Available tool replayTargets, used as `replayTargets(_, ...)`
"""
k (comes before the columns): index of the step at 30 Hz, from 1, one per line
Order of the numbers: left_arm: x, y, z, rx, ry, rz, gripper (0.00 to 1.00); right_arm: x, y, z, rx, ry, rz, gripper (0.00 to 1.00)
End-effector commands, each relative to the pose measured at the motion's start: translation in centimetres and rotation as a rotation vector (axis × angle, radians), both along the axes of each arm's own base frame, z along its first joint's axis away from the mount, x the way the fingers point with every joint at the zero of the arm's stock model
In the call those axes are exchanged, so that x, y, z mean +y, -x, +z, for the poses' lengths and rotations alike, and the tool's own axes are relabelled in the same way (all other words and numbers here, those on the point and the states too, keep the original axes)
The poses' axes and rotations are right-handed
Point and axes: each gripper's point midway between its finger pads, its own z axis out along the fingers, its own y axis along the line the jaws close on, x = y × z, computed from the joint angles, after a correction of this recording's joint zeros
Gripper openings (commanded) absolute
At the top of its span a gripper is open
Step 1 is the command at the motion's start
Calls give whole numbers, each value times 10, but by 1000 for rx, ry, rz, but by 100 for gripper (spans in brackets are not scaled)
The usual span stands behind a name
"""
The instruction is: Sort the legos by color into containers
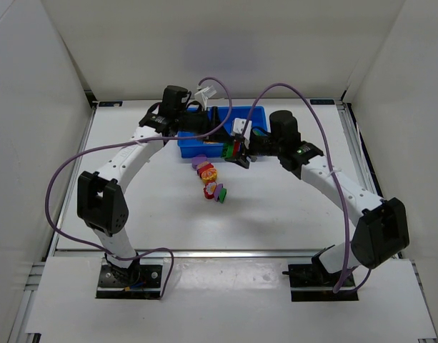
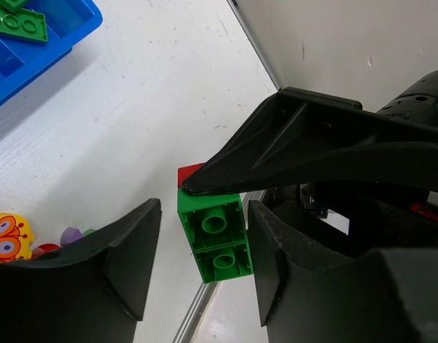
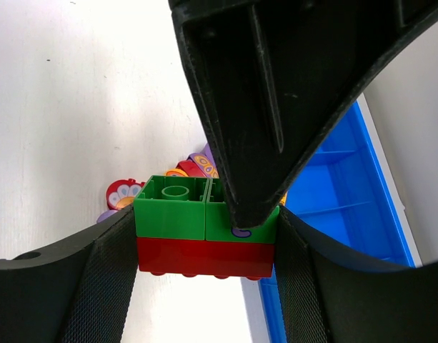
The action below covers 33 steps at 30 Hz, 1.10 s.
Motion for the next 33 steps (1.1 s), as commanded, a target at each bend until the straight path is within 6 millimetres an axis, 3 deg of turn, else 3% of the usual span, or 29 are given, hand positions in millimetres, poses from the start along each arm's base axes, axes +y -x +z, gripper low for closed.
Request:
replayTargets(1,-4,3,13,-46,8,-20,61,6,-8,28,-71,-41,-1,0)
replayTargets(9,-6,6,9,-86,-32,-13,45,7,-9,29,-62,-45,-8,0)
replayTargets(13,-5,4,5,-89,-48,-3,29,7,-10,30,-36,-49,-26,3)
replayTargets(14,-4,4,5,-90,-48,-1,28,6,-10,30,-28,-50,-38,10)
replayTargets(15,-4,5,5,-98,-48,-7,26,4,-13,31,-15,-48,-66,37)
replayTargets(16,-4,6,7,-110,-45,-11,24,3,-13,33,8,-54,-87,51)
replayTargets(18,-2,7,7,-130,-46,-9,18,-3,-15,34,40,-52,-137,70)
replayTargets(21,3,11,11,-169,10,1,15,-9,-6,39,91,-52,-150,74)
replayTargets(22,5,15,4,-136,20,10,15,-10,-4,41,94,-53,-152,86)
replayTargets(23,6,17,8,-141,36,3,15,-13,1,45,99,-61,-155,91)
replayTargets(25,6,18,5,-123,34,2,14,-17,6,48,97,-68,-159,95)
replayTargets(30,15,17,19,-140,92,8,12,-33,18,53,93,-66,-206,99)
replayTargets(33,23,18,31,-158,125,12,11,-50,14,43,182,-65,-313,99)
